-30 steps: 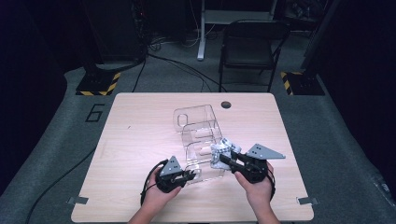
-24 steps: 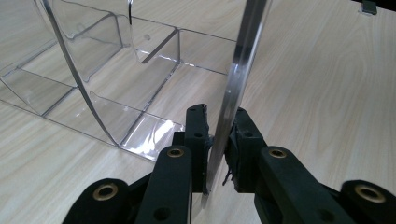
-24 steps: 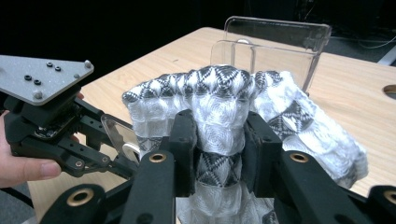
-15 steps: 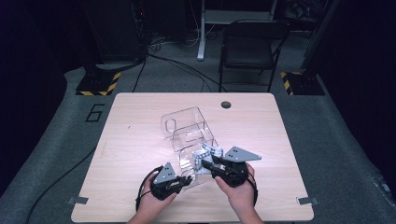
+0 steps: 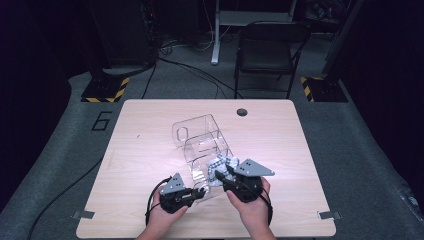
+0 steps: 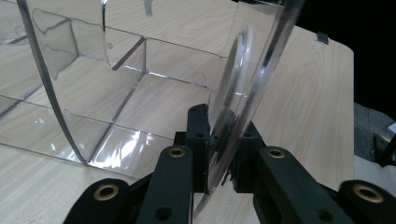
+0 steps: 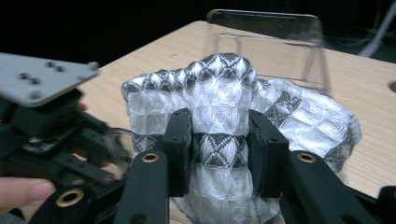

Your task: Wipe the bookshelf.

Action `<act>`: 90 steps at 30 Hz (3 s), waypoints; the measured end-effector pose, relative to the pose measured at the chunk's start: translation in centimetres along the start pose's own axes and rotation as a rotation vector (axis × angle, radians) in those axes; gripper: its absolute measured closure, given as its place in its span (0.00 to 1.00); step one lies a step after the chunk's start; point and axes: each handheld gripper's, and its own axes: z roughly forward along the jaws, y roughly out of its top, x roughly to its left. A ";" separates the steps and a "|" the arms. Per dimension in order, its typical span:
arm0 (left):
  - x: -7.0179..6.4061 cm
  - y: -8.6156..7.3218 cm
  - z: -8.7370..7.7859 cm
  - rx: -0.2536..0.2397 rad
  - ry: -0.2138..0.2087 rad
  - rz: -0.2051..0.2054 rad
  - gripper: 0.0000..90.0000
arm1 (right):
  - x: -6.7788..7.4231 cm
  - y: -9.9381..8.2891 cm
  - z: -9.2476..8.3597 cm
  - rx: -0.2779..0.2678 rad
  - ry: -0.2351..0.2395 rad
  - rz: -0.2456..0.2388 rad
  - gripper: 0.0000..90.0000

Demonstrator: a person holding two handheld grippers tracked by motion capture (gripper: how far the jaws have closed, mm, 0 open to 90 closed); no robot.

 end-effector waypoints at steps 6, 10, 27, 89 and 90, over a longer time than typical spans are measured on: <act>-0.2 0.0 0.0 0.009 0.032 0.029 0.90 | -0.8 0.1 -0.2 0.016 -0.008 -0.032 0.73; -0.4 -0.1 0.2 0.010 0.046 0.035 0.89 | -1.8 -0.1 -0.4 -0.008 -0.015 0.053 0.74; -0.6 -0.2 0.4 0.007 0.065 0.037 0.90 | -1.7 -0.5 -0.4 -0.032 -0.030 0.063 0.75; -0.5 -0.1 0.6 0.011 0.037 0.015 0.91 | -4.1 -0.4 -1.6 -0.012 -0.105 0.016 0.80; -0.4 -0.1 0.5 0.015 0.035 0.015 0.91 | -4.0 -0.5 -1.6 -0.017 -0.098 0.033 0.80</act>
